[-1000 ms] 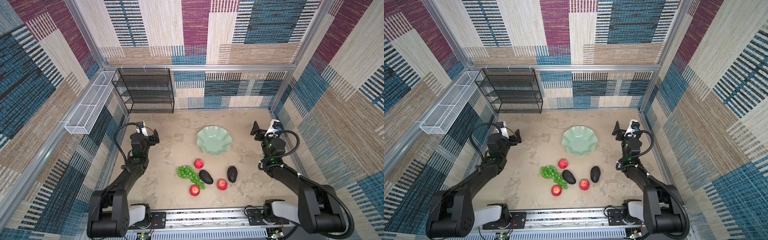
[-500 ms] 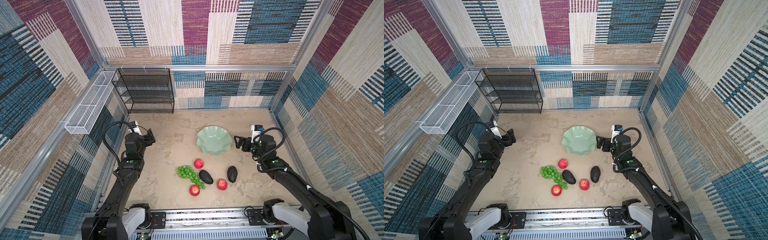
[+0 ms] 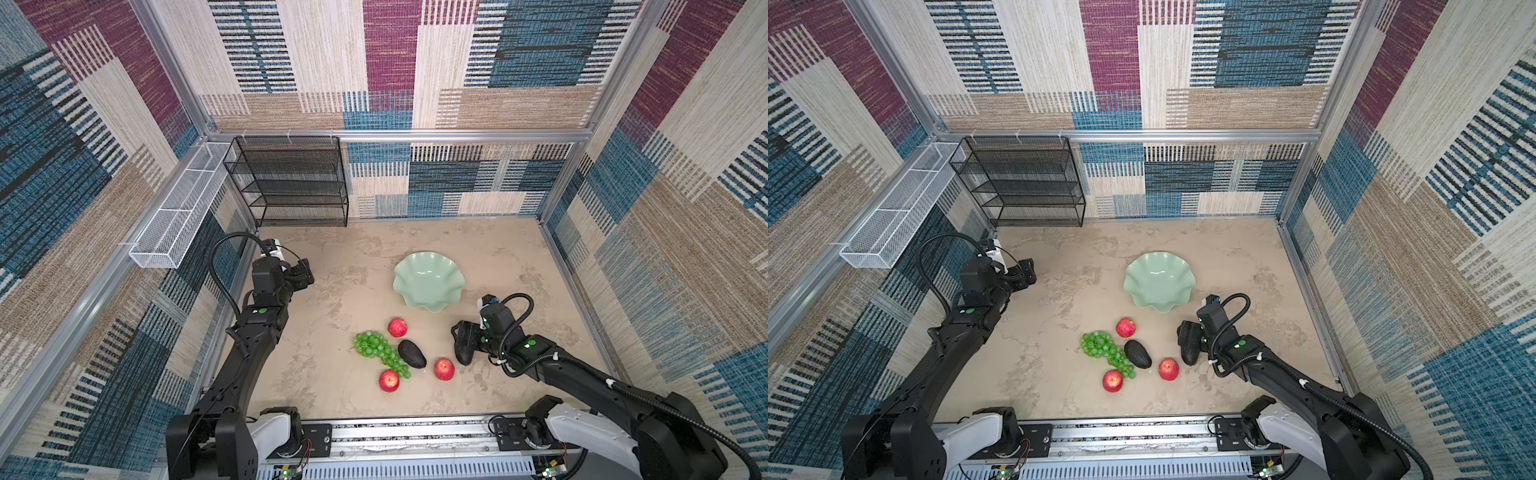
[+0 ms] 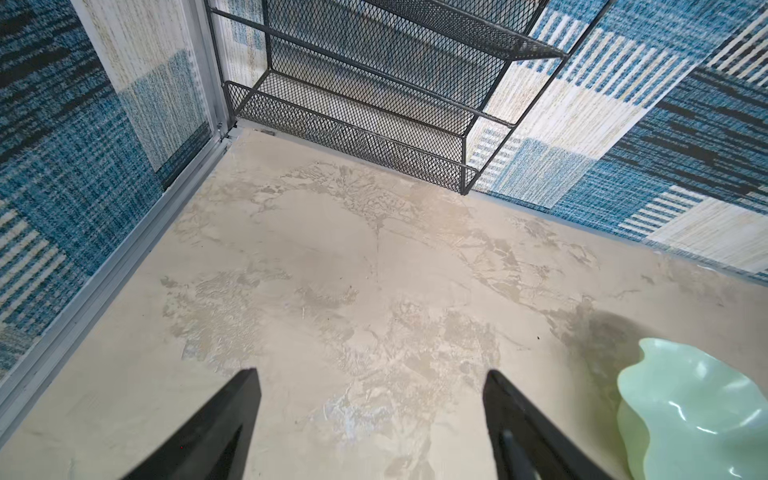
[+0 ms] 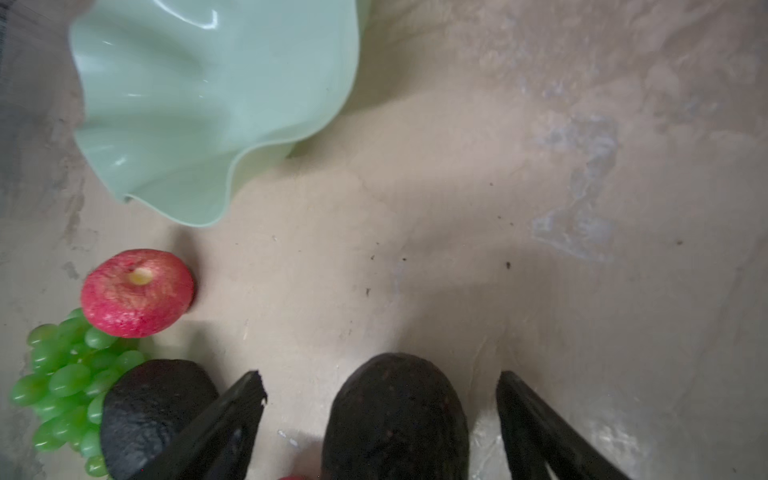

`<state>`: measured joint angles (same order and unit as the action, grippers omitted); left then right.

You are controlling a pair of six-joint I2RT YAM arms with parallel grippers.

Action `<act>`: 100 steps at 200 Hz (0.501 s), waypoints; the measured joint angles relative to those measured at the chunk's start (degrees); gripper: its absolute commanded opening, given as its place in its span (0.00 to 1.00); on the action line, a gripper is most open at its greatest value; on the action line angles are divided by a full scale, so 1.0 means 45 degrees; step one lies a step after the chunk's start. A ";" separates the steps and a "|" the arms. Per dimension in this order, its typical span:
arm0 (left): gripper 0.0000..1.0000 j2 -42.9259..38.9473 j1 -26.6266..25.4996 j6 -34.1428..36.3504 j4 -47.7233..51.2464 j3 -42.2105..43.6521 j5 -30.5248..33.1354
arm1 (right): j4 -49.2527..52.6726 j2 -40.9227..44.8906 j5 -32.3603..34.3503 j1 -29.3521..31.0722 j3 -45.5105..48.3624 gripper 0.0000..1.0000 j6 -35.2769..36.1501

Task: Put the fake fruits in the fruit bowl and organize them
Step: 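Reach the right gripper down and grasp the avocado nearest it, then carry the avocado into the green bowl with the right gripper and release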

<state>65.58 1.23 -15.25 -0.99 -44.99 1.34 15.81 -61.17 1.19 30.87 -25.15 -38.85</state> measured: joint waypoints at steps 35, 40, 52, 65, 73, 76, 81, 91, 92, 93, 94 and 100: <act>0.87 -0.0058 0.0000 0.0000 0.0005 0.0000 0.0000 | -0.0175 -0.1088 0.0350 0.0860 -0.0010 0.67 -0.0457; 0.87 -0.0063 0.0000 0.0000 0.0010 0.0000 0.0000 | -0.0180 -0.1239 0.0403 0.0967 -0.0044 0.65 -0.0549; 0.87 -0.0078 0.0000 0.0000 0.0034 0.0000 0.0000 | -0.0180 -0.1477 0.0534 0.1151 -0.0160 0.59 -0.0617; 0.87 -0.0078 0.0000 0.0000 0.0034 0.0000 0.0000 | -0.0160 -0.1545 0.0738 0.1302 -0.0359 0.53 -0.0690; 0.87 -0.0078 0.0000 0.0000 0.0049 0.0000 0.0000 | -0.0068 -0.1515 0.0884 0.1341 -0.0559 0.51 -0.0704; 0.87 -0.0078 0.0000 0.0000 0.0053 0.0000 0.0000 | -0.0010 -0.1496 0.0947 0.1355 -0.0646 0.50 -0.0709; 0.87 -0.0078 0.0000 0.0000 0.0053 0.0000 0.0005 | 0.0097 -0.1433 0.1035 0.1379 -0.0806 0.49 -0.0719; 0.87 -0.0078 0.0000 0.0000 0.0068 0.0000 0.0005 | 0.0423 -0.1224 0.1277 0.1389 -0.1253 0.48 -0.0714; 0.87 -0.0078 0.0000 0.0000 0.0068 0.0000 0.0005 | 0.0461 -0.1205 0.1307 0.1389 -0.1292 0.48 -0.0714; 0.87 -0.0078 0.0000 0.0000 0.0068 0.0000 0.0005 | 0.0481 -0.1185 0.1321 0.1389 -0.1341 0.48 -0.0714; 0.87 -0.0078 0.0000 0.0000 0.0068 0.0000 0.0005 | 0.0500 -0.1171 0.1341 0.1389 -0.1379 0.48 -0.0709; 0.87 -0.0078 0.0010 0.0000 0.0073 0.0000 0.0005 | 0.0670 -0.1035 0.1520 0.1389 -0.1710 0.48 -0.0622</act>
<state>65.23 1.28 -15.25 -0.67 -44.99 1.37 18.83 -65.82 8.03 37.12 -32.84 -41.65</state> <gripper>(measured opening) 0.872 0.524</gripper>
